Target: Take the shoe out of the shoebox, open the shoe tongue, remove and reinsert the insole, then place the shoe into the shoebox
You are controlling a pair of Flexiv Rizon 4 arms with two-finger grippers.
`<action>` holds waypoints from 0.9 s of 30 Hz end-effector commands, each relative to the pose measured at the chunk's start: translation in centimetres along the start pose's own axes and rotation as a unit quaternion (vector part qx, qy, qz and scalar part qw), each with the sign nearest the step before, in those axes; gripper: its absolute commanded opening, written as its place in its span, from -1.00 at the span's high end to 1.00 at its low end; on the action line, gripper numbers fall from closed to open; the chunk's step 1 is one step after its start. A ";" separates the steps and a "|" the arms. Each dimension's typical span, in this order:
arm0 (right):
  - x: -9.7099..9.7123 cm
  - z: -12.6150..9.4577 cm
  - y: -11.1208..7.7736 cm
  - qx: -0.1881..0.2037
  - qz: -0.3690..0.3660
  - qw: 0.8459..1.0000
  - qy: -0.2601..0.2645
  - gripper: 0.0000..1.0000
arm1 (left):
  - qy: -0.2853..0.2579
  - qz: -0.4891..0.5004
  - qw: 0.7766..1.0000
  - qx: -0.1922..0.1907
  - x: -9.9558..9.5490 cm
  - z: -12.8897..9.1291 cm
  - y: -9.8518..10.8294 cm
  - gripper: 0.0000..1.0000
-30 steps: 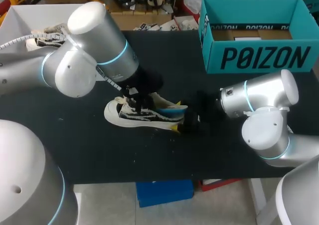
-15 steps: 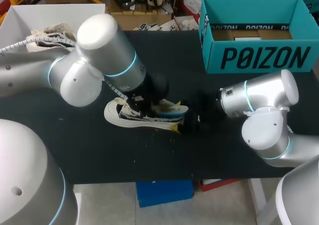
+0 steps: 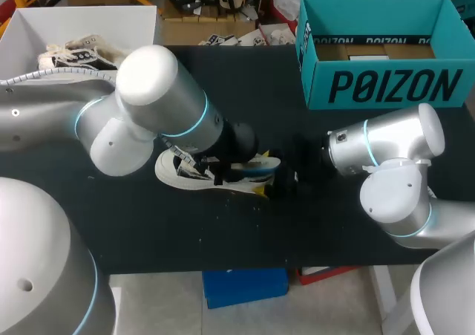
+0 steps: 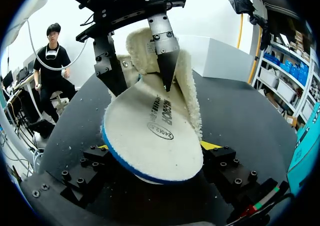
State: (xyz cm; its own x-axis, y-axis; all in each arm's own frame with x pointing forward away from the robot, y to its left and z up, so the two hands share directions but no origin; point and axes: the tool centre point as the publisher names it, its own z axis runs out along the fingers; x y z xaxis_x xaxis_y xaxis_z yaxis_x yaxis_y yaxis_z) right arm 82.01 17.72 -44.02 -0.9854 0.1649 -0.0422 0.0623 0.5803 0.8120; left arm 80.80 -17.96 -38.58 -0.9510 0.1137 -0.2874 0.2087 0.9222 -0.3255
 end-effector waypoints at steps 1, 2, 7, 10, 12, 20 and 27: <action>0.0 0.3 -0.1 0.001 0.001 1.000 -0.001 1.00 | -0.005 0.002 1.000 -0.001 -0.5 1.5 -0.8 0.02; 0.0 0.3 -0.1 0.001 0.001 1.000 -0.001 1.00 | -0.007 0.005 1.000 0.000 -0.6 1.6 -1.0 0.02; 0.0 0.3 -0.1 0.001 0.001 1.000 -0.001 1.00 | -0.017 0.018 1.000 0.004 -1.3 1.9 -2.0 0.04; 0.0 0.3 -0.1 0.001 0.001 1.000 -0.001 1.00 | -0.020 0.023 1.000 0.007 -1.4 1.9 -2.4 0.06; 0.0 0.3 -0.1 0.001 0.001 1.000 -0.001 1.00 | -0.021 0.025 0.999 0.008 -1.5 2.0 -2.6 0.07; 0.0 0.3 -0.1 0.001 0.001 1.000 -0.001 1.00 | -0.014 0.018 1.000 0.016 -1.6 1.6 -2.7 1.00; 0.0 0.3 -0.1 0.001 0.001 1.000 -0.001 1.00 | 0.000 0.009 0.999 0.032 -0.9 -0.1 -2.2 1.00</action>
State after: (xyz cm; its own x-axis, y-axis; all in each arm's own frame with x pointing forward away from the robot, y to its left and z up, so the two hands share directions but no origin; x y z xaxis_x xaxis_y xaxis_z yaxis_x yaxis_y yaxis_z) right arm 82.02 17.72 -44.02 -0.9854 0.1652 -0.0419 0.0627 0.5801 0.8121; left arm 81.48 -21.25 -38.07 -0.9473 0.1254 -0.2948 0.2324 0.9025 -0.3626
